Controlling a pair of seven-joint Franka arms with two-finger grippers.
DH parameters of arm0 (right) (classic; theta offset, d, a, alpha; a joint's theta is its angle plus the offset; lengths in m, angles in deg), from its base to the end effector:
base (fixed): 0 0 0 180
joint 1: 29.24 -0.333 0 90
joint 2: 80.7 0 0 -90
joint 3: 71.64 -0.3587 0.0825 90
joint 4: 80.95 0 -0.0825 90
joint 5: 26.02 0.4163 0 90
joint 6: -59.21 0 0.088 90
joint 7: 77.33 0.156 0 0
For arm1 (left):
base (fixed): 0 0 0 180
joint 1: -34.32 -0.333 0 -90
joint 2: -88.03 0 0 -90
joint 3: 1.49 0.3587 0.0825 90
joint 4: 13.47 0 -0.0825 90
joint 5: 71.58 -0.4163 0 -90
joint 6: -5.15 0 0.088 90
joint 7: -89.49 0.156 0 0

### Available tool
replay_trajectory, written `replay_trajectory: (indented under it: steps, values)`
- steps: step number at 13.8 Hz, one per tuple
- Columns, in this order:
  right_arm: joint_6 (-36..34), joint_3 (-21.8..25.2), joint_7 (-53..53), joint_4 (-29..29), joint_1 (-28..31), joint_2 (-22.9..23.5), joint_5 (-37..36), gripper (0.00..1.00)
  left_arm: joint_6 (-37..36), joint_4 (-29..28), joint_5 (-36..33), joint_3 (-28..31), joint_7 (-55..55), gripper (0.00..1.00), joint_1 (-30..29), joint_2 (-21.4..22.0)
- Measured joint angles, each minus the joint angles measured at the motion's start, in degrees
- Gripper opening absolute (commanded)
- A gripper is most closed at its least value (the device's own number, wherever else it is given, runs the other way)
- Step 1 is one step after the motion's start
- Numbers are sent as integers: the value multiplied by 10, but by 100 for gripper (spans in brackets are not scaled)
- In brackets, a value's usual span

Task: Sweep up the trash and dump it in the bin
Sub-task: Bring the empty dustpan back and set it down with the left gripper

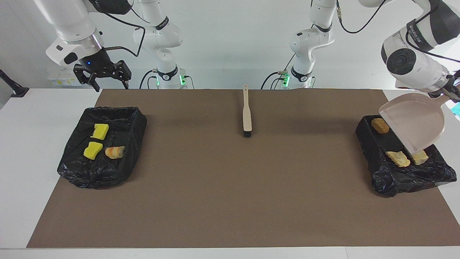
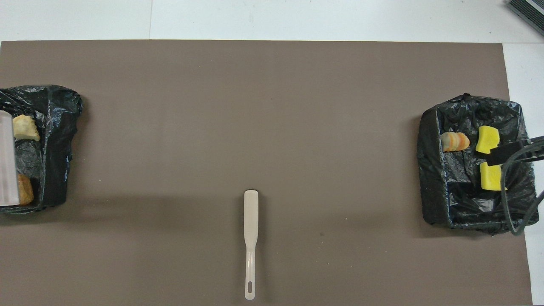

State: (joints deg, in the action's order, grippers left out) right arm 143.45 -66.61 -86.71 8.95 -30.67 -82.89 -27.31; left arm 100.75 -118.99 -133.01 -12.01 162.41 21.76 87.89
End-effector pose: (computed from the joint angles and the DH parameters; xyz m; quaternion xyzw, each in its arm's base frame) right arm 0.5584 -0.0398 0.6326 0.9983 0.0497 -0.0312 0.0061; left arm 0.5816 0.1497 0.5632 -0.6432 0.5734 0.3651 0.3524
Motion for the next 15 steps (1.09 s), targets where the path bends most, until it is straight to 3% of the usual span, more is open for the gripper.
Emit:
replay_trajectory:
  steps: [4,9,15]
  values:
    - [0,-32,0,-2,47,0,2,100,-77,5,113,-2,-115,0,69,1]
    - [3,-44,26,0,48,-1,3,100,-82,5,288,-2,-267,0,84,1]
    - [17,-49,28,1,45,-1,3,100,-76,4,418,-5,-486,0,137,-2]
